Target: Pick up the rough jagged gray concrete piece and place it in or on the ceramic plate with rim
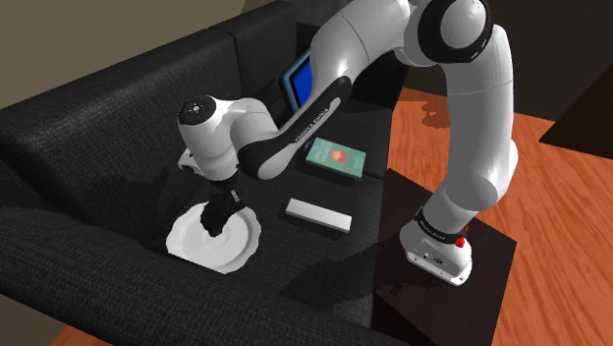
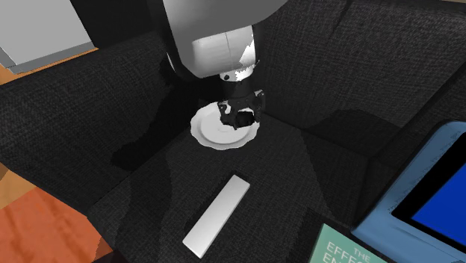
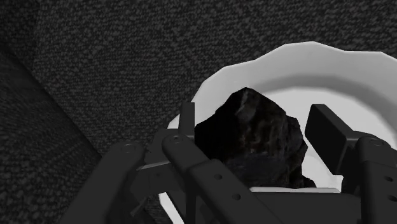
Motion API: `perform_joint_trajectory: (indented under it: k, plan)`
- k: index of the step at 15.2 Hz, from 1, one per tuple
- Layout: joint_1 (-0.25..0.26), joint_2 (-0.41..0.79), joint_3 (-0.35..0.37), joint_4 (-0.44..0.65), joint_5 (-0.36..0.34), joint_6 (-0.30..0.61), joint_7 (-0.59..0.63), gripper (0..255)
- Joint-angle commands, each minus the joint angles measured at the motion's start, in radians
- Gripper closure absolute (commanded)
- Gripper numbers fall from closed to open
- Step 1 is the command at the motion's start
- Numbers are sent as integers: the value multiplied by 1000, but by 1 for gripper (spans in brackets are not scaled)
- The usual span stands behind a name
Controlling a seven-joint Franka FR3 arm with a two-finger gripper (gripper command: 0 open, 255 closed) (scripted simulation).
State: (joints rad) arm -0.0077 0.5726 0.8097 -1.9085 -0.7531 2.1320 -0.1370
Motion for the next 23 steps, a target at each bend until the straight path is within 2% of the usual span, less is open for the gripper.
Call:
perform_joint_trajectory:
  k: [1,7,11,14,16,21,22,23]
  plan:
    - [-10,-18,13,4,19,-16,-15,255]
    - [-34,-64,46,14,65,-56,-49,255]
    - [62,-40,63,56,66,-106,36,255]
    - [52,-1,73,51,23,-94,65,255]
    - [24,41,108,51,-29,-100,96,255]
    - [-93,231,277,64,-246,-186,207,255]
    - [-68,172,241,67,-634,-162,189,255]
    - [-72,176,247,67,-639,-167,190,0]
